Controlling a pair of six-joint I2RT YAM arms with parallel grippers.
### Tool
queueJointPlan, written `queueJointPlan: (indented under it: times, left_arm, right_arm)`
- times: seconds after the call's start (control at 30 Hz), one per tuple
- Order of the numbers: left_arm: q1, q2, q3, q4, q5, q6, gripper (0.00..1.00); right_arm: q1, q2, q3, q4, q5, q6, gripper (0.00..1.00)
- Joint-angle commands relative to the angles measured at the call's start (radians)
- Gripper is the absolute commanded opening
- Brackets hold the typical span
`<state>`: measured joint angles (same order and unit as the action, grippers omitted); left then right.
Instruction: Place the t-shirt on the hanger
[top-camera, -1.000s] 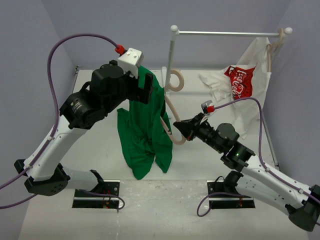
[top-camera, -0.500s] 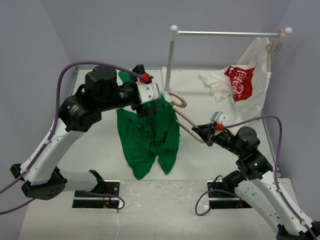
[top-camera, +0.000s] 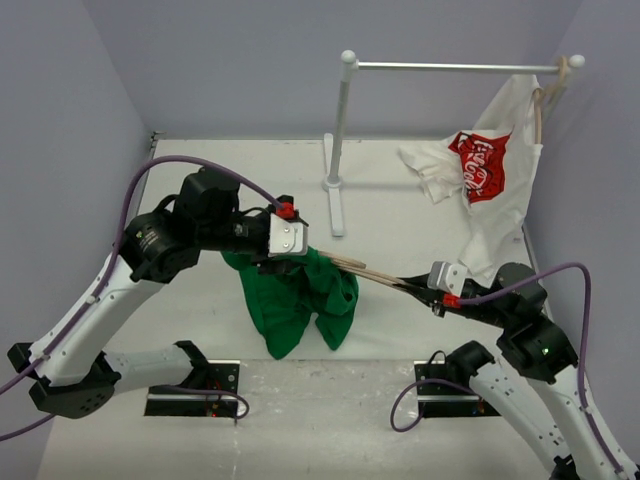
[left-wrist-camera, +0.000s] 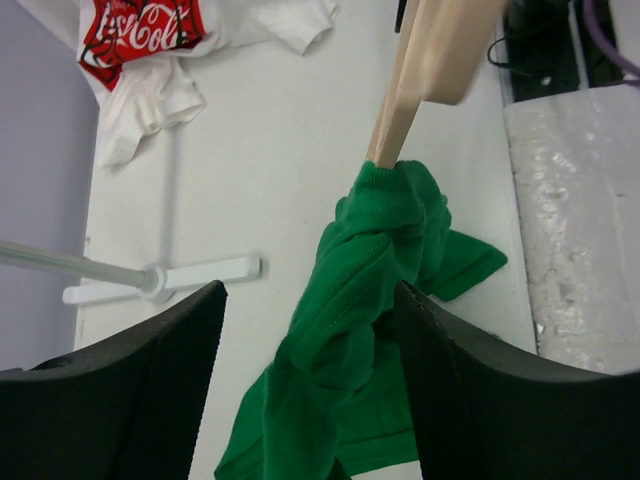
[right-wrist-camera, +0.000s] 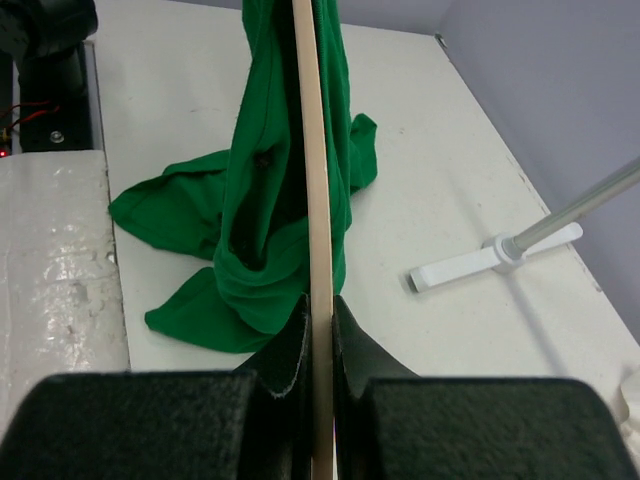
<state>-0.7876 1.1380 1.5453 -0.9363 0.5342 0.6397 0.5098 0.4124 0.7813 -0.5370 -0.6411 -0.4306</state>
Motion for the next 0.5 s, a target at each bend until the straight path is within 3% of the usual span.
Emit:
queueJointPlan:
  times: [0.0, 0.13, 0.23, 0.37, 0.47]
  left_arm:
    - [0.003, -0.031, 0.006, -0.011, 0.122, -0.005, 0.58]
    - [0.004, -0.005, -0.008, -0.010, 0.101, -0.026, 0.42]
    - [0.003, 0.015, -0.030, 0.002, 0.057, -0.046, 0.40]
    - [0.001, 0.033, -0.041, 0.008, 0.056, -0.054, 0.47]
    - [0.001, 0.050, -0.040, 0.008, 0.058, -0.054, 0.37]
  right_arm:
    - [-0.002, -0.024, 0.072, -0.028, -0.082, -0.058, 0.00]
    - [-0.002, 0.003, 0.112, -0.057, -0.112, -0.069, 0.00]
    - [-0.002, 0.020, 0.131, -0.073, -0.135, -0.080, 0.00]
    - [-0.002, 0.049, 0.154, -0.090, -0.148, -0.091, 0.00]
    - [-0.002, 0.067, 0.168, -0.097, -0.150, -0.099, 0.00]
